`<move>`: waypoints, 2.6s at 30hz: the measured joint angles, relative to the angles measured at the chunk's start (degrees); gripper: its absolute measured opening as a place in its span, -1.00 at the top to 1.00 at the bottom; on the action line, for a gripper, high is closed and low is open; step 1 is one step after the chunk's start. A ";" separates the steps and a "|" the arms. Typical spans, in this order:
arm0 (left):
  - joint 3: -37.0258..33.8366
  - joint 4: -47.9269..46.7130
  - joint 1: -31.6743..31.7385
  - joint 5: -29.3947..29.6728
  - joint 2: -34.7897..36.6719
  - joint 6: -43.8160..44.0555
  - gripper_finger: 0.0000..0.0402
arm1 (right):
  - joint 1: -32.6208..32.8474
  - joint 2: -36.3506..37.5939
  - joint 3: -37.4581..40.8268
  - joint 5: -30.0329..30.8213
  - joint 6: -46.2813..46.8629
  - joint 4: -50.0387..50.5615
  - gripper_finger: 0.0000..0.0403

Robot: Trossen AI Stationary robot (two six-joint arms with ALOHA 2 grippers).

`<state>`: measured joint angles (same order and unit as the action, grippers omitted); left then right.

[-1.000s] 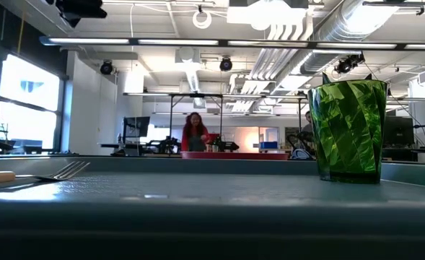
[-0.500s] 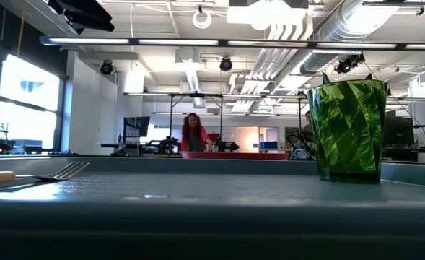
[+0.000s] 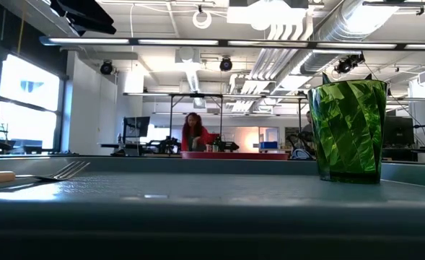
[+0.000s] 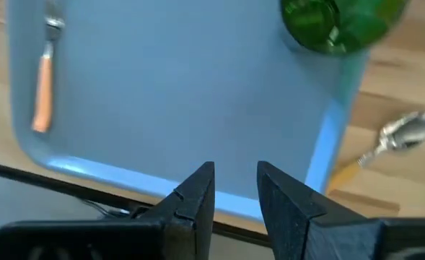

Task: Pick and place plate/cup/fork/spoon on tray
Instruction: Put the yellow spoon on the blue serving tray to the right of the orange fork

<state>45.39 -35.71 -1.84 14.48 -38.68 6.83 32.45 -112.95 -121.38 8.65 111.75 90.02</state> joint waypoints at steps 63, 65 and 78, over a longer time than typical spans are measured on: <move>0.00 5.56 -0.03 2.05 -0.08 4.50 0.30 | 12.61 22.51 35.34 -8.24 -6.77 -7.23 0.86; 0.00 5.56 -0.03 2.08 -0.06 4.87 0.30 | 12.61 22.51 35.34 -8.24 -10.10 -8.81 0.86; 0.00 5.64 -0.03 2.12 -0.08 18.15 0.30 | 13.35 22.29 35.34 -6.42 -46.39 -7.71 0.56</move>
<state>45.39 -30.06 -1.87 16.60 -38.76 24.98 45.80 -90.65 -86.04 2.23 65.36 82.31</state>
